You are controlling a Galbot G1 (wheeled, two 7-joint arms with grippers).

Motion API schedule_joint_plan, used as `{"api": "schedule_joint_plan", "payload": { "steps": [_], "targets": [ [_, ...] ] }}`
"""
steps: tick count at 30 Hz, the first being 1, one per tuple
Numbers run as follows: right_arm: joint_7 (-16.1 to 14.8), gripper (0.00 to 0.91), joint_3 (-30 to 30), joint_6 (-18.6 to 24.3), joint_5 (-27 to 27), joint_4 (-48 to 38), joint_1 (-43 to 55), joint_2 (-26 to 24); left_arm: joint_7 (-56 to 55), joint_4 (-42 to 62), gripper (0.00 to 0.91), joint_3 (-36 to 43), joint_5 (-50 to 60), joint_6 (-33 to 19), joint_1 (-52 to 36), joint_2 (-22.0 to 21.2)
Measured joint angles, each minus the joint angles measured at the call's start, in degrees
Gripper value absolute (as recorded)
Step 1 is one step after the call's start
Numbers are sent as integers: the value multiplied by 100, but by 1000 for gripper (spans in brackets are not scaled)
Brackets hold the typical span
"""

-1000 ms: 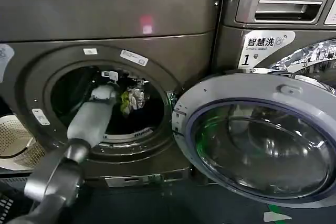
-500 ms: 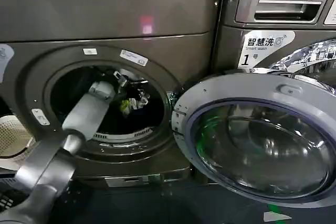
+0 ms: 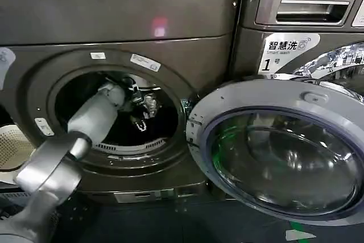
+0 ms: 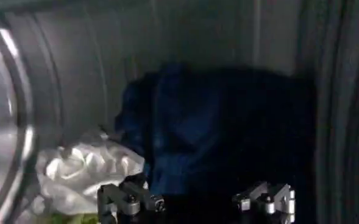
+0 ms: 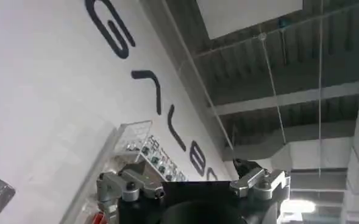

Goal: Grasp the clothes from the dryer.

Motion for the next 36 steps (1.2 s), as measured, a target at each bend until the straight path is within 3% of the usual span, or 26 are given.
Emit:
{"api": "schedule_joint_plan", "payload": {
  "steps": [14, 33, 35, 36],
  "targets": [
    [-15, 907, -127, 20, -132, -28, 113, -4, 384, 5, 907, 461, 541, 425, -56, -322],
    [-28, 907, -359, 33, -237, 142, 239, 137, 450, 106, 899, 634, 675, 378, 217, -432],
    [-30, 907, -375, 36, -244, 148, 244, 151, 451, 126, 774, 637, 683, 354, 246, -439],
    [-32, 907, -379, 37, -247, 148, 244, 151, 453, 140, 603, 639, 686, 341, 264, -446]
  ]
}}
